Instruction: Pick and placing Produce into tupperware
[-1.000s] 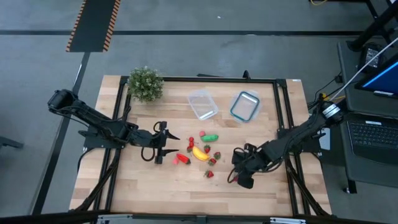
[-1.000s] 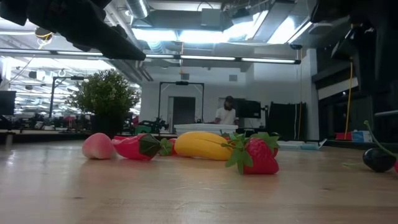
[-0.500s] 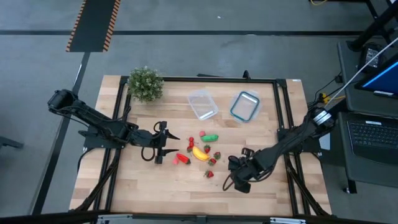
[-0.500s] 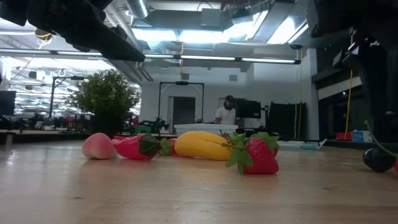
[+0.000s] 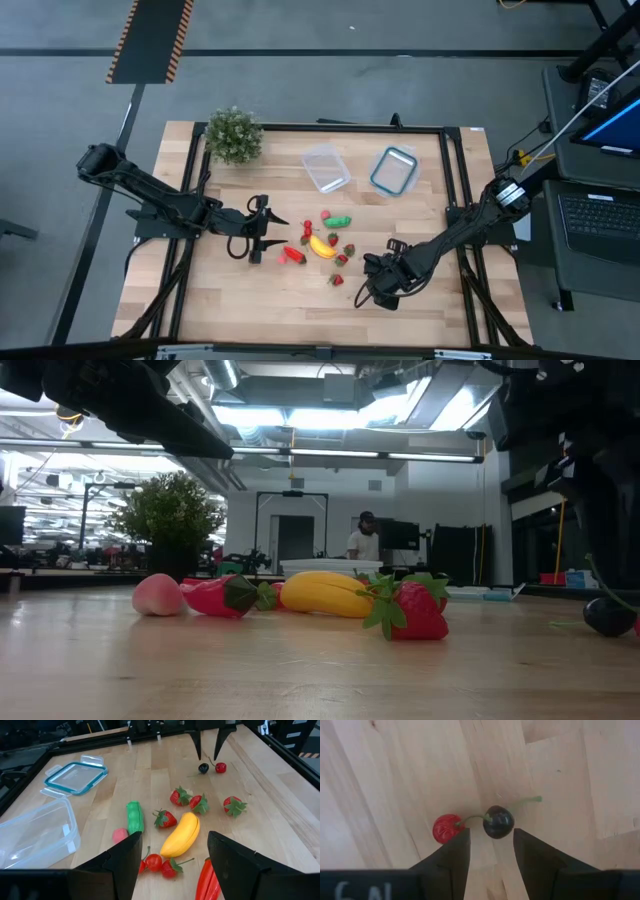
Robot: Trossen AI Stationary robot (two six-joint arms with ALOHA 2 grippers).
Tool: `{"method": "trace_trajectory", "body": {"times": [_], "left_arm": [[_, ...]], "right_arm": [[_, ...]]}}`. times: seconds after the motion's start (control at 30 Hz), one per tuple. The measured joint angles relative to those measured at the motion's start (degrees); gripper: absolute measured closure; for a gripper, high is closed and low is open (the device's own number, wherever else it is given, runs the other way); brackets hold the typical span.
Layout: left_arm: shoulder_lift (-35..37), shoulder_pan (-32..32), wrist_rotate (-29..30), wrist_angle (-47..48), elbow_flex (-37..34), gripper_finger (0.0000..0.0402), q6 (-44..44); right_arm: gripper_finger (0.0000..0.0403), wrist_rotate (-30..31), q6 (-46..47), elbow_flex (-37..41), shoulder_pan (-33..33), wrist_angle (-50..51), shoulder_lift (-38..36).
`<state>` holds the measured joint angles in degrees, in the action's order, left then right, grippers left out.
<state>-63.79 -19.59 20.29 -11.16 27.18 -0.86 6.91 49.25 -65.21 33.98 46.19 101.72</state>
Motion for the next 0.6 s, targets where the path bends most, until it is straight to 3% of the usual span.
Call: {"method": "trace_trajectory", "body": {"times": [0.6], "left_arm": [[0.0, 0.02, 0.0, 0.22, 0.0, 0.0182, 0.0]], "right_arm": [[0.025, 1.16, 0.23, 0.0, 0.02, -1.07, 2.23]]}}
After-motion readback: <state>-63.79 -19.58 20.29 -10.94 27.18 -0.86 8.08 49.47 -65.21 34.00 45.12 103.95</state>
